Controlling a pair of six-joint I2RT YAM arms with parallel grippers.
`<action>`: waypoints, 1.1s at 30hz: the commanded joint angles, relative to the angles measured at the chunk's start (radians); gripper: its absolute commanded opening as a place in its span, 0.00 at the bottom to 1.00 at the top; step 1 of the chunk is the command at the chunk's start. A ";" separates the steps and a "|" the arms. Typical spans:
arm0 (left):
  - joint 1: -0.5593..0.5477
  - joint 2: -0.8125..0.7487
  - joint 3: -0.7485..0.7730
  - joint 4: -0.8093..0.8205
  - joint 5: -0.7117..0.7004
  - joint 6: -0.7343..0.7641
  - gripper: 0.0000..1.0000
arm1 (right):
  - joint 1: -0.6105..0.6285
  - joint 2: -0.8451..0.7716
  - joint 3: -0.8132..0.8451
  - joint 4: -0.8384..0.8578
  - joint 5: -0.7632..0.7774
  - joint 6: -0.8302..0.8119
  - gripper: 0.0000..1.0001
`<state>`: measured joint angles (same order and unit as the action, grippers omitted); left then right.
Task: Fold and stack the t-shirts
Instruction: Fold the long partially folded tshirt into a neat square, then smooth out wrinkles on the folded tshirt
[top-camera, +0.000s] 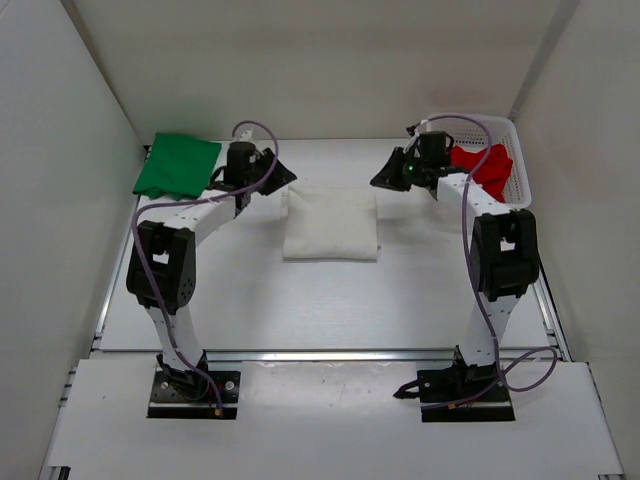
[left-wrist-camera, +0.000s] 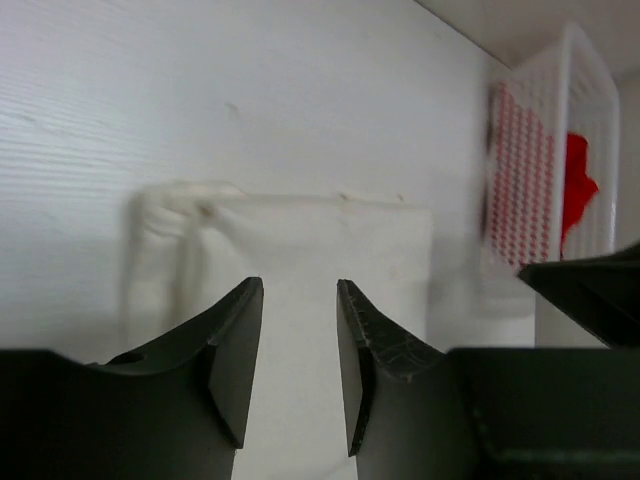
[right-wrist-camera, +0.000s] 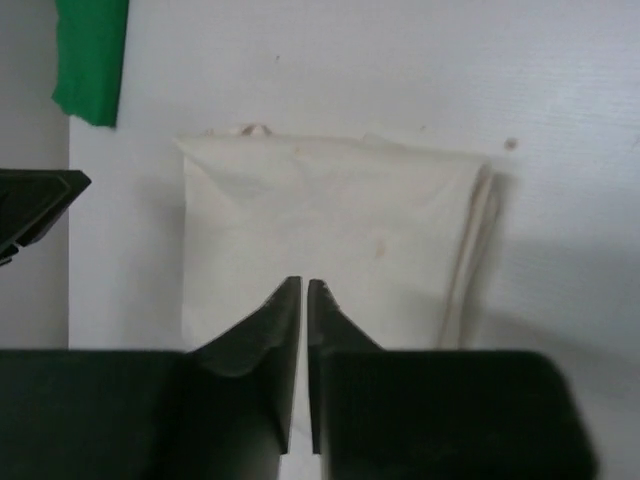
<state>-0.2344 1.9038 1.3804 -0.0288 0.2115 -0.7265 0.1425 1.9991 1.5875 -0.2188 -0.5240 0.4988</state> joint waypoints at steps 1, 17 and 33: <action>-0.146 -0.094 -0.127 0.108 0.009 0.018 0.45 | 0.055 -0.124 -0.222 0.160 -0.022 0.043 0.02; -0.114 -0.270 -0.764 0.446 0.141 -0.126 0.35 | 0.078 -0.212 -0.721 0.340 -0.042 0.067 0.00; -0.085 0.076 -0.124 0.184 0.103 -0.065 0.35 | 0.068 0.009 -0.221 0.292 -0.056 0.083 0.00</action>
<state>-0.3508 1.8759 1.1793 0.2825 0.3069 -0.8230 0.2291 1.9263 1.2758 0.0631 -0.5755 0.5804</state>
